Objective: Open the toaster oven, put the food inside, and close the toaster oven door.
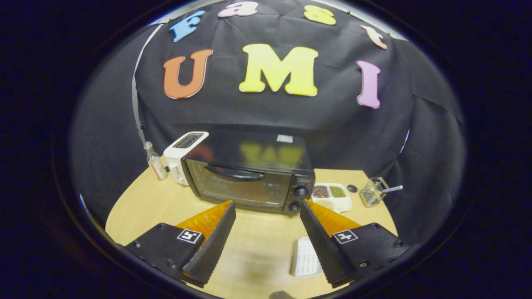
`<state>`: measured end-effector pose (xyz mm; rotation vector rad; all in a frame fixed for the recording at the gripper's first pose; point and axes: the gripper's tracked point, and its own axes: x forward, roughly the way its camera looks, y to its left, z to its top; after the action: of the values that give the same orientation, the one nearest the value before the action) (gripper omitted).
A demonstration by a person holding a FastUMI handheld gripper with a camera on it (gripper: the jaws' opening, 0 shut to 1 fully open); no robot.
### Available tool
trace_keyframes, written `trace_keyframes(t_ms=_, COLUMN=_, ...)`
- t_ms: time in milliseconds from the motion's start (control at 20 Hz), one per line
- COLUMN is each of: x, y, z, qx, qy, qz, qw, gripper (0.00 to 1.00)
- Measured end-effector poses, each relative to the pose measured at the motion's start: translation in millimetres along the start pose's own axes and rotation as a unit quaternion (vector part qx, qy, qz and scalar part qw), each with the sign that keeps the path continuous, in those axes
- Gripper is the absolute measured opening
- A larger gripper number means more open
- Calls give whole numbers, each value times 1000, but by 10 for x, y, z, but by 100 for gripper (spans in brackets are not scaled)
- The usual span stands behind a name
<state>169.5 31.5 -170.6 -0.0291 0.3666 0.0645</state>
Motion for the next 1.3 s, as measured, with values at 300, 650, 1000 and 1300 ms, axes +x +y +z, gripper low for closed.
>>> trace_keyframes(t_ms=300, x=-1070, y=-806, z=913, qx=5, qy=-141, qz=-40, qw=989, gripper=100)
trace_keyframes(t_ms=650, x=-1991, y=-1743, z=1051, qx=42, qy=-214, qz=-65, qw=974, gripper=100)
trace_keyframes(t_ms=1000, x=-2299, y=-2229, z=674, qx=47, qy=-217, qz=-70, qw=973, gripper=100)
trace_keyframes(t_ms=1300, x=-2330, y=-2298, z=517, qx=53, qy=-215, qz=-45, qw=974, gripper=100)
